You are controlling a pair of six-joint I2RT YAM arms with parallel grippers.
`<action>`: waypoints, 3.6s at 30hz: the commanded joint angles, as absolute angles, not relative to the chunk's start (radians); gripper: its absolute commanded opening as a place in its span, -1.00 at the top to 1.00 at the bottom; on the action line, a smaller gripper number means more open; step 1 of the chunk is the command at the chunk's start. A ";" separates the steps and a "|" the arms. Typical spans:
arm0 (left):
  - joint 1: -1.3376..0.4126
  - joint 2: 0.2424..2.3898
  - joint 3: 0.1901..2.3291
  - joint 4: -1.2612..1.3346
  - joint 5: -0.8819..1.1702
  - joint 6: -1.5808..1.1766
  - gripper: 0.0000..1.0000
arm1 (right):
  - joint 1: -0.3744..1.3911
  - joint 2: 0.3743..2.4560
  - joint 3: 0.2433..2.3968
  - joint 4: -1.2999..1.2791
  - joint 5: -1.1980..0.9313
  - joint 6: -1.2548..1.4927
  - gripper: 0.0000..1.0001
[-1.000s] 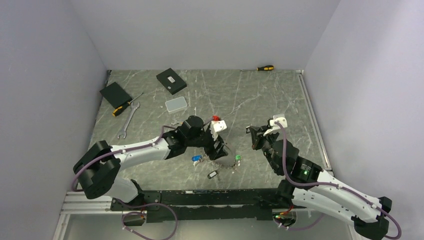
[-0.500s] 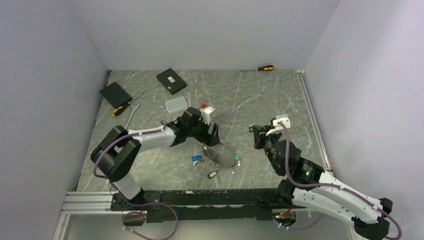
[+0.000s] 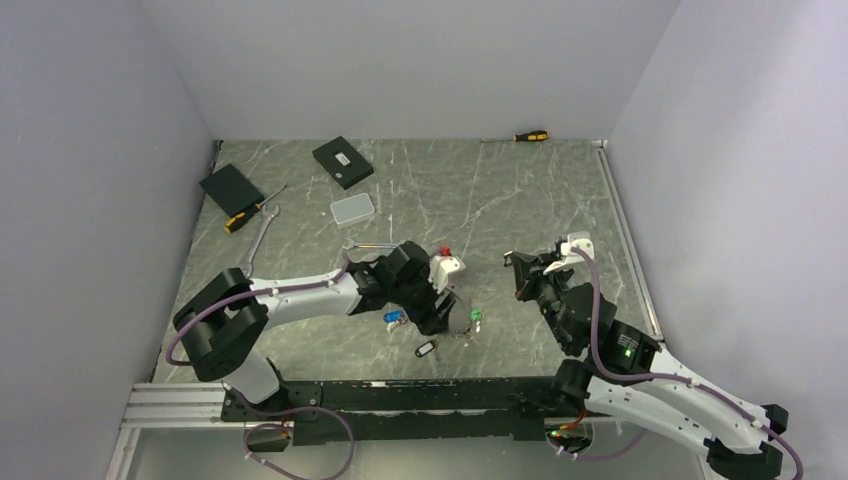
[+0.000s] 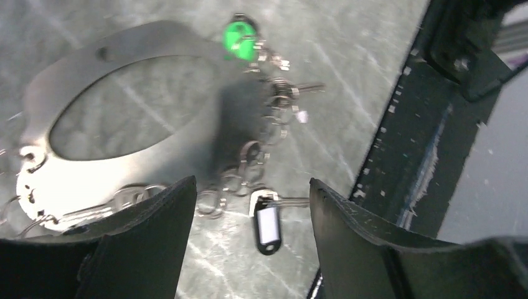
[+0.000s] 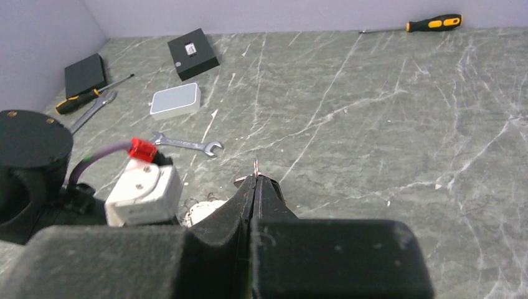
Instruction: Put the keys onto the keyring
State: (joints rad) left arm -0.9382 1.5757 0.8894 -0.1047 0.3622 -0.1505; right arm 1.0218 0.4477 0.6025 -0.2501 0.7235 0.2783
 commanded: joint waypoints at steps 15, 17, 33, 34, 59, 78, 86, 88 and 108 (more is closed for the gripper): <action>-1.071 1.703 0.969 -0.032 0.384 0.057 -0.05 | 1.021 0.451 0.627 -0.293 0.722 0.328 1.00; -1.076 1.720 0.980 -0.030 0.377 0.058 0.01 | 1.022 0.454 0.628 -0.294 0.724 0.327 1.00; -1.124 1.784 1.015 -0.010 0.305 0.069 0.27 | 1.022 0.449 0.620 -0.299 0.729 0.325 1.00; -1.129 1.789 1.019 -0.021 0.298 0.070 0.28 | 1.022 0.449 0.619 -0.299 0.727 0.325 1.00; -1.195 1.776 1.057 -0.085 0.074 0.022 1.00 | 1.021 0.448 0.624 -0.304 0.722 0.330 1.00; -0.883 1.604 1.150 -0.252 0.340 -0.388 1.00 | 1.022 0.446 0.635 -0.302 0.726 0.309 1.00; -0.821 1.555 1.130 -0.254 0.431 -0.403 1.00 | 1.022 0.459 0.642 -0.285 0.718 0.299 1.00; -0.823 1.551 1.119 -0.275 0.411 -0.355 1.00 | 1.022 0.460 0.641 -0.285 0.715 0.303 1.00; -0.971 1.680 1.047 -0.199 -0.031 -0.387 -0.05 | 1.022 0.479 0.616 -0.276 0.704 0.331 1.00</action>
